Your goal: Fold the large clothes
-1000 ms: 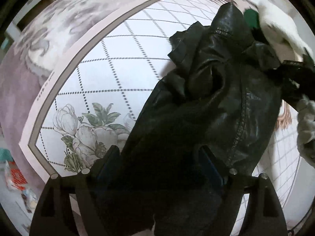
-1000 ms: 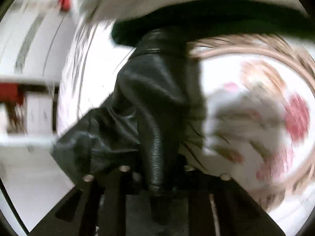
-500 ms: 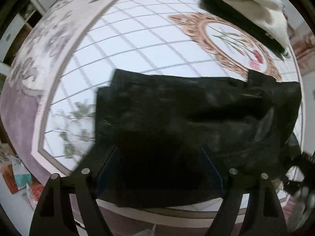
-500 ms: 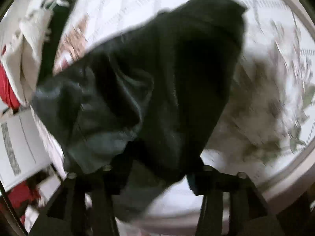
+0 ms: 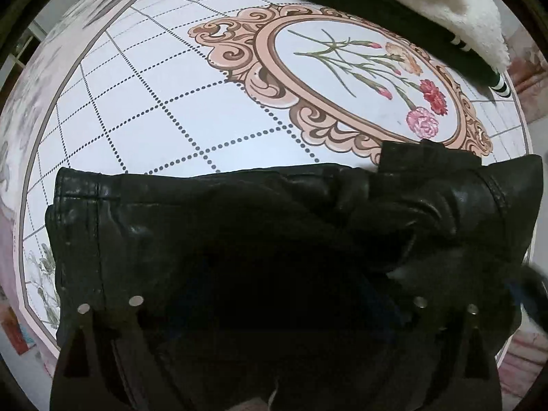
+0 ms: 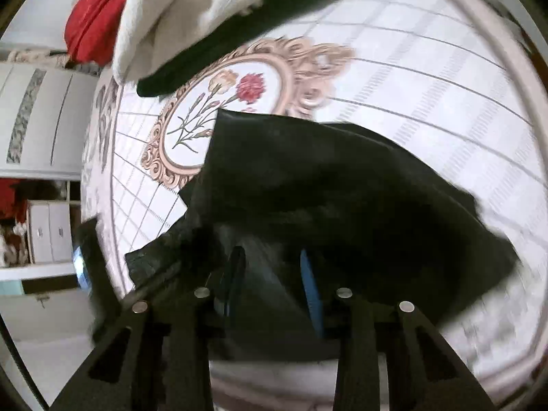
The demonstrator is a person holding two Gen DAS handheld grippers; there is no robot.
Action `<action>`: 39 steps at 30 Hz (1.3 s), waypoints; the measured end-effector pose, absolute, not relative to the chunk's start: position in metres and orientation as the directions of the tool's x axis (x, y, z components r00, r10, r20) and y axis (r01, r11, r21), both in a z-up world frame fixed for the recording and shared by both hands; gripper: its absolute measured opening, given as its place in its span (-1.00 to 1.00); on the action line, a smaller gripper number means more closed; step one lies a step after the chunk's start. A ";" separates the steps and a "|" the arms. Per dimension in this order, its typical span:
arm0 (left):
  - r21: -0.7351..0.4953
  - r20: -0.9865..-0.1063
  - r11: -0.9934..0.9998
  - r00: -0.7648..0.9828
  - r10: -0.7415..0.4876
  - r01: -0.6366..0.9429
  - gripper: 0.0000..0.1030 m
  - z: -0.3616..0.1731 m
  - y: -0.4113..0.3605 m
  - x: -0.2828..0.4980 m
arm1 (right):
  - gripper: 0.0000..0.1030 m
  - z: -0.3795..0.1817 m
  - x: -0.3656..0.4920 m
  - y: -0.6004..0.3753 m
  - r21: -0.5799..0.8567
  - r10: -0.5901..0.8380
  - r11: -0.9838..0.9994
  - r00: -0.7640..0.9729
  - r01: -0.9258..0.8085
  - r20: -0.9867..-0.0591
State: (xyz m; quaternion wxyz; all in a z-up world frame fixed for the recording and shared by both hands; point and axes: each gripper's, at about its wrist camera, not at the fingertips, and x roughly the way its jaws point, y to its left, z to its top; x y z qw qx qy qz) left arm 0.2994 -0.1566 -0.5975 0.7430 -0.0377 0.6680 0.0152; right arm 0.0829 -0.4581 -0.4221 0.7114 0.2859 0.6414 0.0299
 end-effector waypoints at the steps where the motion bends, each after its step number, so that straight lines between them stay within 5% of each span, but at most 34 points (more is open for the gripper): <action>1: -0.036 -0.993 0.996 0.111 -0.027 -0.077 0.89 -0.598 -0.156 0.299 | -0.31 -0.436 0.096 -0.456 0.431 0.401 0.848 0.157 0.308 -0.902; 4: -0.036 -0.992 0.995 0.127 -0.025 -0.089 0.89 -0.600 -0.154 0.298 | -0.33 -0.487 0.126 -0.431 0.382 0.383 0.862 0.065 0.334 -0.922; 10: -0.004 -0.991 0.994 0.131 0.011 -0.111 0.85 -0.585 -0.154 0.290 | -0.34 -0.483 0.123 -0.429 0.365 0.375 0.885 0.022 0.290 -0.927; 13: -0.001 -0.986 0.995 0.167 0.016 -0.103 0.85 -0.557 -0.161 0.274 | -0.13 -0.457 0.098 -0.443 0.363 0.374 0.887 0.016 0.286 -0.927; 15: -0.029 -0.984 0.994 0.175 -0.010 -0.107 0.85 -0.540 -0.169 0.260 | 0.25 -0.448 0.082 -0.447 0.380 0.385 0.868 0.050 0.319 -0.921; 17: -0.045 -0.984 0.993 0.176 -0.025 -0.106 0.85 -0.531 -0.182 0.250 | 0.39 -0.443 0.049 -0.458 0.392 0.393 0.840 0.077 0.375 -0.916; 24: -0.023 -0.994 0.999 0.111 -0.018 -0.046 0.85 -0.562 -0.223 0.241 | 0.40 -0.501 -0.049 -0.531 0.492 0.488 0.626 0.189 0.605 -0.852; 30: 0.007 -0.996 1.000 0.091 0.008 -0.009 0.87 -0.590 -0.237 0.237 | 0.40 -0.532 -0.052 -0.545 0.686 0.551 0.457 0.425 0.566 -0.718; 37: -0.010 -0.997 1.000 0.083 -0.010 0.003 0.92 -0.601 -0.234 0.241 | 0.49 -0.554 -0.012 -0.516 0.798 0.649 0.354 0.487 0.487 -0.585; 39: -0.009 -0.996 1.000 0.093 -0.009 -0.005 0.92 -0.602 -0.231 0.243 | 0.23 -0.552 -0.007 -0.514 0.794 0.638 0.355 0.493 0.493 -0.592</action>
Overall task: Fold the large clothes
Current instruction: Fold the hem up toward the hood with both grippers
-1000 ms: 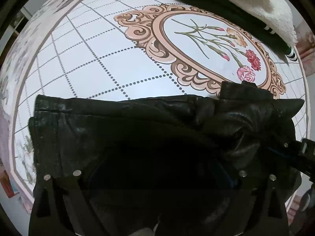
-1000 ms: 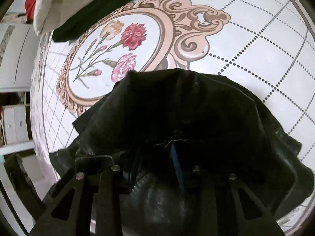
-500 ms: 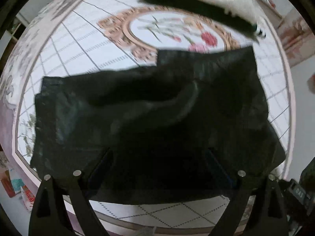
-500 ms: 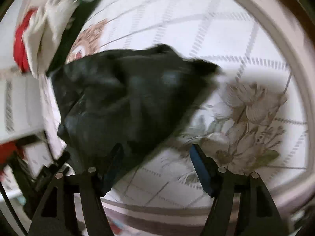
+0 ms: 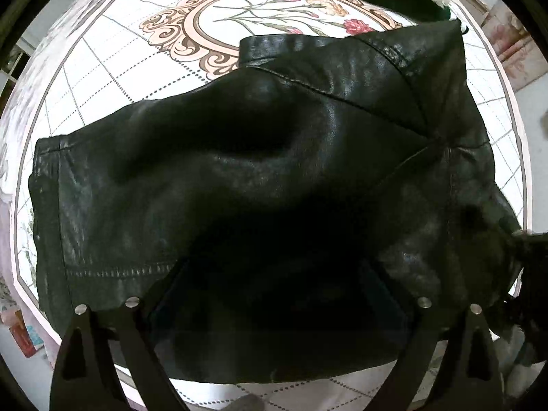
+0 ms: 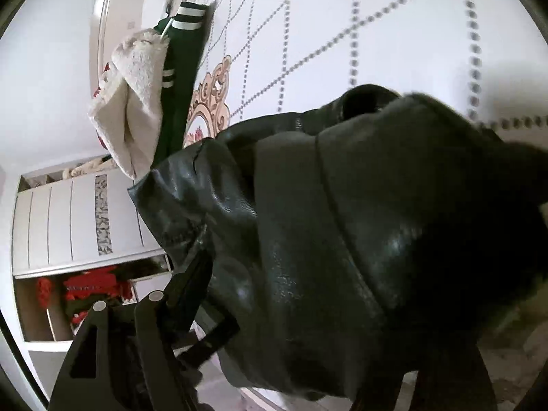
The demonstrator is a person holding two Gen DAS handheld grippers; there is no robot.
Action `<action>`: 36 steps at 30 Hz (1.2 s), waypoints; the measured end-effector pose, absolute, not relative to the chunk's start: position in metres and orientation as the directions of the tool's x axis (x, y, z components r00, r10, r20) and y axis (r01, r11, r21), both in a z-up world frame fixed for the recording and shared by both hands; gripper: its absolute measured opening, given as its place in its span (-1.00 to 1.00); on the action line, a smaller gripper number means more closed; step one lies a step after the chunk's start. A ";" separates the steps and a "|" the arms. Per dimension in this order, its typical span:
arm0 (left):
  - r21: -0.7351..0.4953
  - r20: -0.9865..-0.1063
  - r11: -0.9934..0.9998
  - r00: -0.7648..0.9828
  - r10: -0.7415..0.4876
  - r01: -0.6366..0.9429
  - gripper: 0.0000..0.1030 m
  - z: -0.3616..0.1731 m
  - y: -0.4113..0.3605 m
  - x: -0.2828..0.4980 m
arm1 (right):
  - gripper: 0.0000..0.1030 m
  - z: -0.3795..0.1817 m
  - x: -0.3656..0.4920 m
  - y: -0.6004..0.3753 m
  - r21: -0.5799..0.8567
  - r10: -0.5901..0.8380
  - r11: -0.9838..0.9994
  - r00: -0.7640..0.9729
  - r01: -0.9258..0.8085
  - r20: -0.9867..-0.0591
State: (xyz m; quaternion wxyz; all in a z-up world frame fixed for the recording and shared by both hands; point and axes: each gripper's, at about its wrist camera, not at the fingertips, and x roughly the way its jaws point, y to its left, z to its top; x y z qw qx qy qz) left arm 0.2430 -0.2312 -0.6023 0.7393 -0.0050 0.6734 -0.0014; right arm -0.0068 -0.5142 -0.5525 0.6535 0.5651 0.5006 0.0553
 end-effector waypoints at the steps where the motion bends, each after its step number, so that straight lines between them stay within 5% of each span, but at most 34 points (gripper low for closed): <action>1: -0.011 -0.996 1.000 0.091 -0.010 -0.010 0.96 -0.603 -0.230 0.245 | -0.53 -0.553 -0.007 -0.514 0.765 0.614 0.380 0.477 0.520 -0.629; 7: 0.024 -0.992 0.999 0.122 0.029 -0.037 0.97 -0.582 -0.214 0.248 | -0.68 -0.524 -0.014 -0.515 0.752 0.553 0.376 0.521 0.541 -0.651; 14: -0.032 -0.997 0.995 0.076 -0.025 -0.096 1.00 -0.623 -0.204 0.245 | -0.68 -0.472 -0.016 -0.516 0.705 0.476 0.507 0.521 0.496 -0.709; 36: -0.324 -0.943 0.912 0.162 -0.290 -0.251 0.96 -0.615 -0.089 0.214 | -0.68 -0.322 -0.003 -0.322 0.402 0.371 0.915 0.462 -0.033 -0.806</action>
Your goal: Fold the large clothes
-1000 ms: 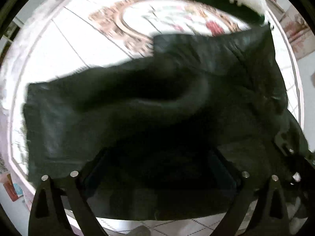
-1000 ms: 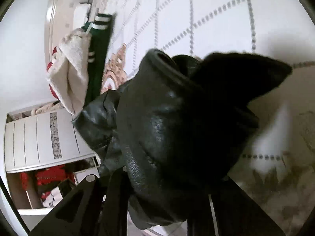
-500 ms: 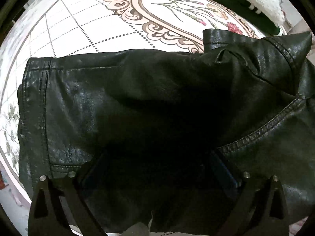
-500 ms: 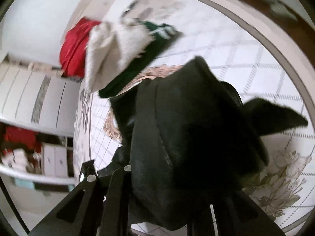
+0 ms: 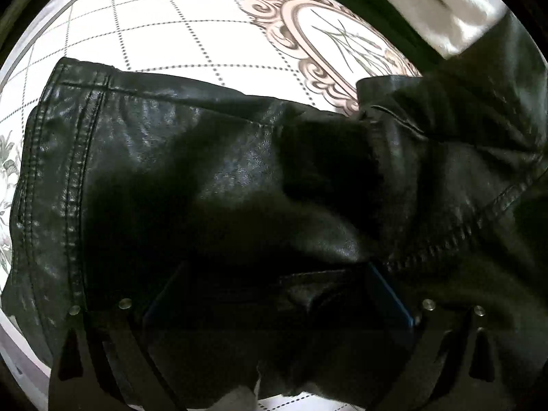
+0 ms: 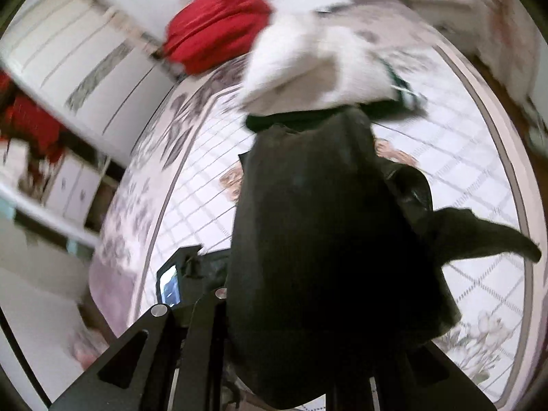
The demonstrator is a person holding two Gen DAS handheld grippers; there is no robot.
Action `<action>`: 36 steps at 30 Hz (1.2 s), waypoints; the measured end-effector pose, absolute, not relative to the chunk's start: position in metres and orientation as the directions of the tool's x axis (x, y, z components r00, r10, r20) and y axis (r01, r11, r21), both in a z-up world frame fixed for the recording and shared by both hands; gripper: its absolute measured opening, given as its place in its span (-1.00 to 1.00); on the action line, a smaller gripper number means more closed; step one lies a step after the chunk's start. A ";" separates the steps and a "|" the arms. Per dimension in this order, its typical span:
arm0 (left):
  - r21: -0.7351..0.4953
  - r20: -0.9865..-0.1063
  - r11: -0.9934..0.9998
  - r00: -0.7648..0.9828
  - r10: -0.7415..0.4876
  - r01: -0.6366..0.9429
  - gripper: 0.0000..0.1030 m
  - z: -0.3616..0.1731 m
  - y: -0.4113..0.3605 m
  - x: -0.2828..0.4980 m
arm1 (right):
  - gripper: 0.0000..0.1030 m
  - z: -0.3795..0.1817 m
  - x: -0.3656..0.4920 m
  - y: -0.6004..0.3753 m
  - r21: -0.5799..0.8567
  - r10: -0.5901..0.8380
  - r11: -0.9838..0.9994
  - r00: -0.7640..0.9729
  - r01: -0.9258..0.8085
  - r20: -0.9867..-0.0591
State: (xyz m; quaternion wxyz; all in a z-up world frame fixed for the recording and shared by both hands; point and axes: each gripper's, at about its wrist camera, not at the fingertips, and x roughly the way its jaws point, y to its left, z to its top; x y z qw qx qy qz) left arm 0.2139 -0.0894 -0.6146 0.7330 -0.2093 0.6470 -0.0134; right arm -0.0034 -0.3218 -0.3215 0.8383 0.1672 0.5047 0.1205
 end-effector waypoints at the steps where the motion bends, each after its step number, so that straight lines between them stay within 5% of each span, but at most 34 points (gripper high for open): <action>1: -0.321 -0.944 0.908 0.166 -0.284 -0.271 0.96 -0.611 -0.079 0.209 | -0.68 -0.318 -0.004 -0.307 0.378 0.367 0.923 0.454 -0.071 -0.812; 10: -0.323 -0.939 0.784 0.285 -0.194 -0.529 0.98 -0.543 0.060 0.106 | -0.68 -0.323 -0.044 -0.161 0.208 0.387 0.869 0.353 -0.449 -0.852; 16: -0.156 -0.972 0.750 0.237 0.000 -0.642 0.98 -0.512 0.137 0.020 | -0.55 -0.406 -0.092 -0.065 0.312 0.408 0.775 0.058 -0.550 -0.911; 19: -0.101 -0.978 0.718 0.201 0.055 -0.688 0.98 -0.502 0.155 -0.004 | -0.30 -0.444 -0.098 -0.051 0.445 0.420 0.777 -0.158 -0.446 -0.893; 20: -0.085 -0.980 0.712 0.189 0.068 -0.697 0.98 -0.503 0.152 -0.003 | -0.02 -0.447 -0.098 -0.052 0.483 0.441 0.770 -0.199 -0.416 -0.875; 21: -0.071 -0.980 0.710 0.180 0.079 -0.701 0.98 -0.504 0.156 -0.003 | 0.46 -0.447 -0.099 -0.056 0.551 0.489 0.745 -0.255 -0.375 -0.834; 24: -0.072 -0.979 0.704 0.185 0.085 -0.707 0.98 -0.493 0.154 0.003 | 0.74 -0.425 -0.108 -0.071 0.615 0.533 0.707 -0.308 -0.349 -0.788; 26: -0.091 -0.975 0.707 0.207 0.081 -0.701 0.98 -0.485 0.146 0.011 | 0.74 -0.407 -0.112 -0.084 0.563 0.486 0.734 -0.285 -0.381 -0.826; 29: -0.104 -0.965 0.730 0.247 0.091 -0.675 0.98 -0.472 0.123 0.034 | 0.74 -0.392 -0.109 -0.103 0.252 0.215 0.848 -0.130 -0.467 -0.968; 32: -0.088 -0.957 0.760 0.268 0.116 -0.644 0.98 -0.465 0.102 0.051 | 0.74 -0.402 -0.099 -0.114 0.100 0.087 0.875 -0.049 -0.474 -0.995; 36: -0.061 -0.955 0.799 0.267 0.127 -0.598 0.98 -0.473 0.081 0.069 | 0.74 -0.433 -0.077 -0.114 0.064 0.039 0.893 -0.065 -0.445 -0.997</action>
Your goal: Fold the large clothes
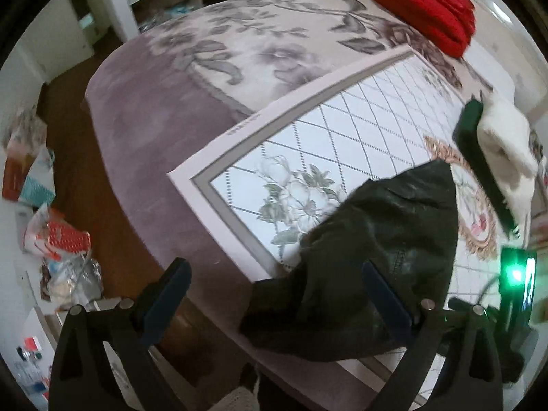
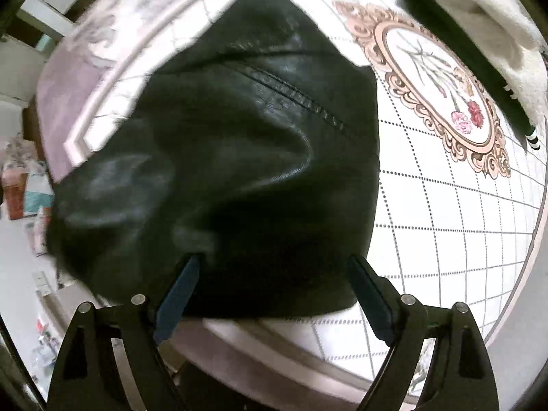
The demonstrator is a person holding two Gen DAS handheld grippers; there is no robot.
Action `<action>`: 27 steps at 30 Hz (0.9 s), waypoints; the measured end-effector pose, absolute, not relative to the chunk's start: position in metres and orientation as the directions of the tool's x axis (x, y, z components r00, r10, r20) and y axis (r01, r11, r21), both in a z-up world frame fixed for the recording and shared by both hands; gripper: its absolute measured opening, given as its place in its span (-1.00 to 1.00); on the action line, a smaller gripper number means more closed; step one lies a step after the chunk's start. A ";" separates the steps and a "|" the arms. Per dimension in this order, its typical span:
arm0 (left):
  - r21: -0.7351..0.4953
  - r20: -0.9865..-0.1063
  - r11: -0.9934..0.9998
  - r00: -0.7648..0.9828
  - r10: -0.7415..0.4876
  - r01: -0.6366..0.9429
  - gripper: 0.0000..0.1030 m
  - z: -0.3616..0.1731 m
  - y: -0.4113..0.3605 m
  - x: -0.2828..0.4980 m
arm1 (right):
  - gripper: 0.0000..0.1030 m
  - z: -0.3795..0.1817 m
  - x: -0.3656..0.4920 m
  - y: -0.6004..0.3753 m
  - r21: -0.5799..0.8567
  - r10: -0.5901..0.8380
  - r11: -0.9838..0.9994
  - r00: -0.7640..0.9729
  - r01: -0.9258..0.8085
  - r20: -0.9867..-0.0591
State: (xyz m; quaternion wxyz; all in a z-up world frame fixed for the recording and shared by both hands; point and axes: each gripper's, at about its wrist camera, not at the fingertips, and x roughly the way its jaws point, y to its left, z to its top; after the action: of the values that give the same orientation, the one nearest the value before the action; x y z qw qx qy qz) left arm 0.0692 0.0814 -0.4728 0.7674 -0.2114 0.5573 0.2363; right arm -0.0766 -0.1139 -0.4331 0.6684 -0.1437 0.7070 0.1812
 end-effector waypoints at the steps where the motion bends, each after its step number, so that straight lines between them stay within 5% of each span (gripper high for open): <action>1: -0.033 -0.957 0.815 0.254 0.141 -0.579 0.98 -0.484 0.076 0.076 | 0.74 -0.440 -0.072 -0.110 0.062 0.036 0.896 -0.068 -0.440 -0.997; 9: 0.051 -0.991 0.839 0.075 0.109 -0.542 1.00 -0.594 0.072 0.089 | 0.75 -0.452 -0.065 -0.097 0.068 0.044 0.902 -0.064 -0.427 -0.997; 15: -0.005 -0.994 0.822 0.090 0.056 -0.569 1.00 -0.601 0.085 0.085 | 0.43 -0.403 -0.046 -0.121 0.188 0.210 0.927 0.034 -0.323 -0.977; 20: -0.017 -0.994 0.824 0.101 0.049 -0.566 1.00 -0.605 0.089 0.084 | 0.42 -0.425 0.007 -0.088 0.271 0.292 0.923 0.037 -0.273 -0.956; 27: -0.020 -0.994 0.817 0.102 0.048 -0.576 1.00 -0.608 0.096 0.094 | 0.88 -0.471 0.039 -0.038 0.186 0.180 0.891 -0.056 -0.413 -0.982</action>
State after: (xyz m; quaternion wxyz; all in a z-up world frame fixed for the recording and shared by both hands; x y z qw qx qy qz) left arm 0.0941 0.0956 -0.6083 0.7124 -0.2086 0.6333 0.2190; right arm 0.0389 -0.0377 -0.4710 0.6819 -0.0843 0.6933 0.2173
